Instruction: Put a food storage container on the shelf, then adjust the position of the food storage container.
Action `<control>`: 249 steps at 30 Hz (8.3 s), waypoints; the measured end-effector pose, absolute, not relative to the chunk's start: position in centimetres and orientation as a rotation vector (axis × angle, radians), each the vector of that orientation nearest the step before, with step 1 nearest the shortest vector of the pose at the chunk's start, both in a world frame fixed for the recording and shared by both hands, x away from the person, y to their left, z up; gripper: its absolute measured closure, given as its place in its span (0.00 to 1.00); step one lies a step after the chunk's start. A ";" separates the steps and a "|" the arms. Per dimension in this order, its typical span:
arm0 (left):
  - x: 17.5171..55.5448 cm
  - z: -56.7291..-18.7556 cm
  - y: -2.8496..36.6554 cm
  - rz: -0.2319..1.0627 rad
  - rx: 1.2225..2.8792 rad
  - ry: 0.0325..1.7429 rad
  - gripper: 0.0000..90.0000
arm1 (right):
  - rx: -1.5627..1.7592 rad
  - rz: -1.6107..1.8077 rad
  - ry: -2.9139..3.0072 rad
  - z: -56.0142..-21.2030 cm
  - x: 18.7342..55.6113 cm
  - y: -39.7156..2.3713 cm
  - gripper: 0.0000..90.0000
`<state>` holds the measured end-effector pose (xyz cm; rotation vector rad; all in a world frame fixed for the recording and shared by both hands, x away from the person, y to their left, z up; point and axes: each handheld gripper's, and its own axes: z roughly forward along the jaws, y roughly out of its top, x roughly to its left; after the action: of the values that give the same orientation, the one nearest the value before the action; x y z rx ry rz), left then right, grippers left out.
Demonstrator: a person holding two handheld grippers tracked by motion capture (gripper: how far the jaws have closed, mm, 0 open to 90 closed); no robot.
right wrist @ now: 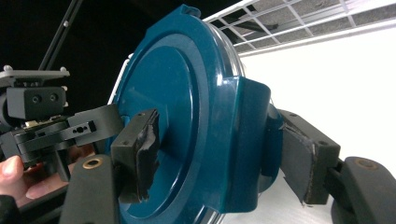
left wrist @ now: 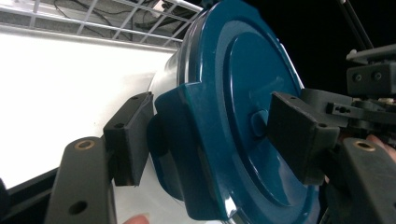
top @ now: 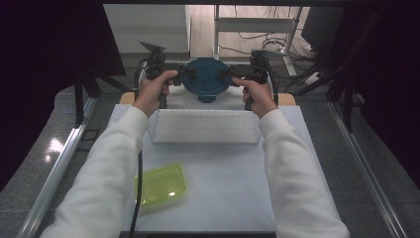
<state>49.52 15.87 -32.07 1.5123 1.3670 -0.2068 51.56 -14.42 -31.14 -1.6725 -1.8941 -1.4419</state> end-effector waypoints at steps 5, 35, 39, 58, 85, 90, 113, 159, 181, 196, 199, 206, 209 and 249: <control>49.9 -32.5 15.8 -0.221 1.487 1.388 0.37 | -1.695 -1.431 -1.858 -31.6 51.9 -14.5 0.37; 39.8 -31.0 18.0 0.148 1.603 1.208 0.23 | -1.588 -1.648 -2.373 -29.8 43.6 -17.0 0.15; 37.1 -31.7 18.3 0.216 1.671 1.177 0.25 | -1.538 -1.668 -2.411 -30.0 41.8 -17.9 0.18; 26.2 -39.8 16.4 0.314 1.879 1.050 0.28 | -1.288 -1.616 -2.636 -37.7 30.4 -22.1 0.19; 22.6 -45.5 17.4 0.177 1.975 1.146 0.27 | -1.310 -1.338 -2.638 -44.6 28.1 -23.0 0.19; 22.8 -45.7 17.5 0.178 1.975 1.152 0.25 | -1.312 -1.331 -2.636 -44.7 28.1 -23.0 0.19; 21.2 -44.4 21.3 0.207 1.966 1.227 0.22 | -1.327 -1.326 -2.598 -44.9 28.3 -23.2 0.20; 24.5 -50.9 24.6 0.114 2.154 1.533 1.00 | -1.407 -1.267 -2.591 -45.7 28.9 -24.0 0.21; 28.0 -50.7 21.0 0.069 2.191 1.448 1.00 | -1.414 -1.278 -2.588 -45.4 29.0 -24.3 0.21; 29.6 -50.5 17.3 0.036 2.227 1.373 1.00 | -1.431 -1.278 -2.587 -45.4 29.1 -24.6 0.20; 29.7 -50.5 16.8 0.025 2.226 1.365 1.00 | -1.430 -1.278 -2.587 -45.4 29.1 -24.6 0.20; 29.7 -50.2 14.8 -0.002 2.243 1.300 1.00 | -1.433 -1.274 -2.586 -45.5 29.1 -24.6 0.20; 29.7 -50.3 14.0 -0.011 2.258 1.280 1.00 | -1.430 -1.271 -2.586 -45.4 29.1 -24.5 0.20; 27.4 -46.4 16.3 0.113 2.028 1.280 0.26 | -1.409 -1.272 -2.593 -45.8 29.1 -24.3 0.20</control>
<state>27.36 16.28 -46.43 2.0278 1.2799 0.1129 29.07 -24.28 -45.78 -1.4093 -2.5928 -1.2716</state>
